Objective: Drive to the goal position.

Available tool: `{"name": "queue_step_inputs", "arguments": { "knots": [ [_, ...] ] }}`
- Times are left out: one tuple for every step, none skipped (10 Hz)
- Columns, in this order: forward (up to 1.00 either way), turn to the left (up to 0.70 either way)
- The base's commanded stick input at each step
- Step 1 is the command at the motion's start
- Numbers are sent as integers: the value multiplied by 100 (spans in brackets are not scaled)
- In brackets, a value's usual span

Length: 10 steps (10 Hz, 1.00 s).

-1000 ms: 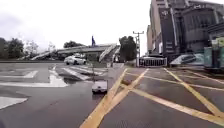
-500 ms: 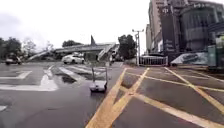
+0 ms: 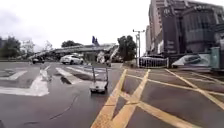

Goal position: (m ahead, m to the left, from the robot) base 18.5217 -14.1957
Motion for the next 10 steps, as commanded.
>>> {"name": "queue_step_inputs", "arguments": {
  "knots": [
    [69, 1],
    [69, 1],
    [69, 1],
    [69, 1],
    [69, 1],
    [69, 1],
    [69, 1],
    [69, 1],
    [69, 1],
    [69, 1]
  ]
}}
